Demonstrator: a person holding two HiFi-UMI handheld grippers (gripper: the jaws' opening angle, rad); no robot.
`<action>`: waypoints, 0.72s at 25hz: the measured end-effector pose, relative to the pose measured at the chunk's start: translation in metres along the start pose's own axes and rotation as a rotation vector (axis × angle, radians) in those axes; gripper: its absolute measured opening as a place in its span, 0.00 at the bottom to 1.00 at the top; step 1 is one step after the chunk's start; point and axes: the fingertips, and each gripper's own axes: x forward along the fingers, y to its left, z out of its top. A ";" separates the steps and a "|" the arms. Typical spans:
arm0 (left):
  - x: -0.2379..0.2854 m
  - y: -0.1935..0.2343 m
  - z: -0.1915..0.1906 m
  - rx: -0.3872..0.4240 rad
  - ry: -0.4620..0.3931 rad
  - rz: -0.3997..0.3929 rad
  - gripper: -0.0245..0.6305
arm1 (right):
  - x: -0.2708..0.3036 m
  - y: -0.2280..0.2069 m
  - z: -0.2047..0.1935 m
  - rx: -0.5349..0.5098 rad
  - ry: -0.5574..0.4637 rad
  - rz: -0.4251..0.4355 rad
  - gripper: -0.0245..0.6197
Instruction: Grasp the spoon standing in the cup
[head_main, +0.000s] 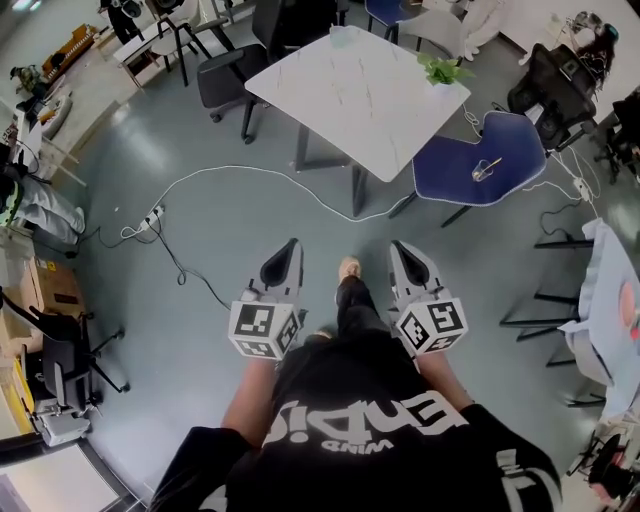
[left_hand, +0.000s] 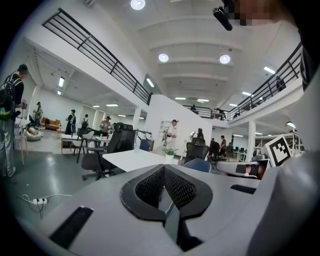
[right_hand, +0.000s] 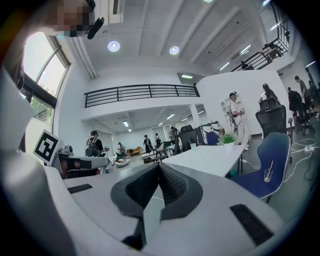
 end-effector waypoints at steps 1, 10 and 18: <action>0.004 0.003 0.000 -0.001 0.001 0.000 0.06 | 0.004 -0.002 0.000 0.001 0.001 -0.001 0.06; 0.025 0.037 0.000 0.000 0.014 0.017 0.06 | 0.050 -0.006 -0.004 0.003 0.002 0.010 0.06; 0.074 0.060 0.009 -0.014 0.029 0.005 0.06 | 0.096 -0.034 0.002 0.006 0.014 0.001 0.06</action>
